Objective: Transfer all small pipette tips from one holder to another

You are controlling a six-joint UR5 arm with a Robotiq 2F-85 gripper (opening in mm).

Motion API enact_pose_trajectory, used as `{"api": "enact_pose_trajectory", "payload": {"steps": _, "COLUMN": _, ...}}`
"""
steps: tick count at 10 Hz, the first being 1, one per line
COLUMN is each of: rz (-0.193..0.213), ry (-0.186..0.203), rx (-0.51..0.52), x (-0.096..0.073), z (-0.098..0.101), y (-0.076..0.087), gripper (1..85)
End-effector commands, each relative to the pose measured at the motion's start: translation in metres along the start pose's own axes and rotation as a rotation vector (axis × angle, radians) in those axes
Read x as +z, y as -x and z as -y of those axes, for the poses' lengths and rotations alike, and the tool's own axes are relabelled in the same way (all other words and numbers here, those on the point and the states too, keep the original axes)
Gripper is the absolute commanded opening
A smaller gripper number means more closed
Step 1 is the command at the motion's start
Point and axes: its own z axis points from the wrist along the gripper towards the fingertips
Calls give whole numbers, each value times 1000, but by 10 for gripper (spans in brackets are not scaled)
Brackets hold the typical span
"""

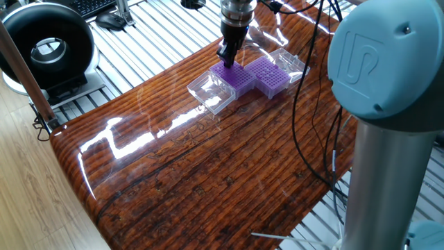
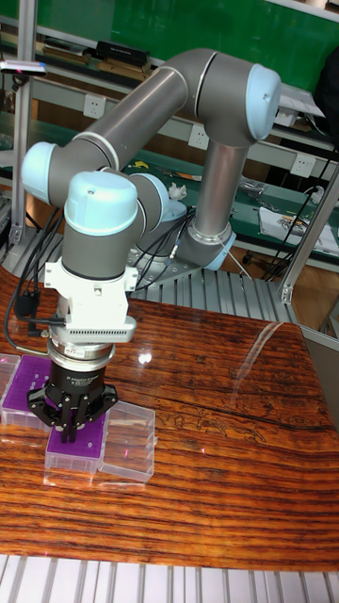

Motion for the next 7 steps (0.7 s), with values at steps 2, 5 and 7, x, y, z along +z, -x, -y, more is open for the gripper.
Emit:
{"api": "enact_pose_trajectory", "payload": {"steps": 2, "rz": 26, "ry": 0, "rx": 28, "x": 0, "z": 1, "y": 6, "gripper": 67}}
{"api": "enact_pose_trajectory", "payload": {"steps": 5, "rz": 46, "ry": -5, "rx": 54, "x": -1, "z": -2, "y": 10, "gripper": 10}}
{"api": "enact_pose_trajectory", "payload": {"steps": 7, "rz": 39, "ry": -17, "rx": 56, "x": -7, "z": 4, "y": 6, "gripper": 10}}
